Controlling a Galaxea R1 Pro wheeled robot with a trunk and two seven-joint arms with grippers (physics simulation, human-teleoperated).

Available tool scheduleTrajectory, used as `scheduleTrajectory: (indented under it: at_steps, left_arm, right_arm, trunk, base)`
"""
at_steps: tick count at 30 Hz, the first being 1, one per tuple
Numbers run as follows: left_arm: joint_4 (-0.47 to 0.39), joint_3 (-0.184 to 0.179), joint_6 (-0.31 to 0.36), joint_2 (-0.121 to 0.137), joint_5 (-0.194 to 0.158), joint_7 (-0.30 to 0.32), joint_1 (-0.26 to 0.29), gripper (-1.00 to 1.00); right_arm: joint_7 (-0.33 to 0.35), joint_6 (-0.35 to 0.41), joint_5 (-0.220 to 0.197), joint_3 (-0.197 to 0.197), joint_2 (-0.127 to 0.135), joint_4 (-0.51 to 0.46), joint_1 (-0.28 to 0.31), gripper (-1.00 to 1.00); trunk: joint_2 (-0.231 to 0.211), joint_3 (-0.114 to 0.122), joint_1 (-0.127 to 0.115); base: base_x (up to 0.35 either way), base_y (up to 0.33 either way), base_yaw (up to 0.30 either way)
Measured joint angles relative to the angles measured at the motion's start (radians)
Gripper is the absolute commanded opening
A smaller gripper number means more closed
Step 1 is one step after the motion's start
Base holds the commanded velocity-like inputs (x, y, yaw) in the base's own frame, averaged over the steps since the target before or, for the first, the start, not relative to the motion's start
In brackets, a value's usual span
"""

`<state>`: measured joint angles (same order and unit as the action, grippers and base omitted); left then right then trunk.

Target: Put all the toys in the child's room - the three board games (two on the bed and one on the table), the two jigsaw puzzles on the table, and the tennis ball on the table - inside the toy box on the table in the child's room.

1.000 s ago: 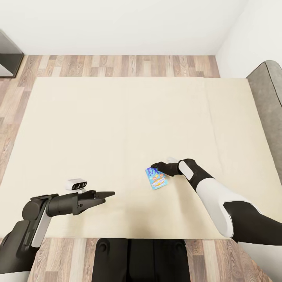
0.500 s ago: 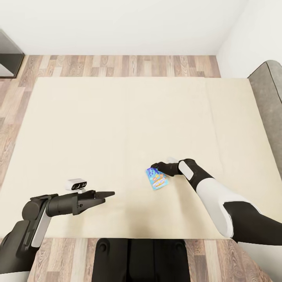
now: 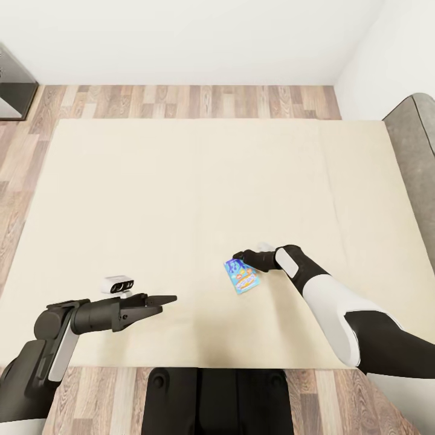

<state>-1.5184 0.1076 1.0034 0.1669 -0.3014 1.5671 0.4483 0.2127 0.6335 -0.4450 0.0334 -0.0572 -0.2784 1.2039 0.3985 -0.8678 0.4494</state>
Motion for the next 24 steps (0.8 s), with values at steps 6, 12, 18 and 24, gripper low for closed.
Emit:
scheduleTrajectory:
  at_steps: [6, 12, 18, 24]
  left_arm:
    - [0.000, 0.000, 0.000, 0.000, 0.000, 0.000, 0.001, 1.00]
    - [0.000, -0.001, 0.000, -0.001, 0.000, 0.000, 0.000, 1.00]
    - [0.000, -0.001, 0.000, -0.001, 0.000, 0.000, 0.000, 1.00]
    - [0.000, -0.001, 0.000, -0.002, 0.000, 0.000, 0.000, 1.00]
  right_arm:
    - [0.000, 0.000, 0.000, 0.000, 0.000, 0.000, 0.000, 1.00]
    - [0.001, 0.000, 0.000, 0.000, 0.001, 0.000, -0.008, 1.00]
    - [0.001, -0.001, 0.000, -0.001, 0.001, 0.000, -0.016, 1.00]
    - [0.002, -0.001, -0.001, -0.001, 0.002, 0.000, -0.017, 1.00]
  trunk:
    - [0.000, 0.000, 0.000]
    - [0.000, 0.000, 0.000]
    - [0.000, 0.000, 0.000]
    - [0.000, 0.000, 0.000]
  base:
    - [0.000, 0.000, 0.086]
    - [0.000, 0.000, 0.008]
    - [0.000, 0.000, 0.000]
    - [0.000, 0.000, 0.000]
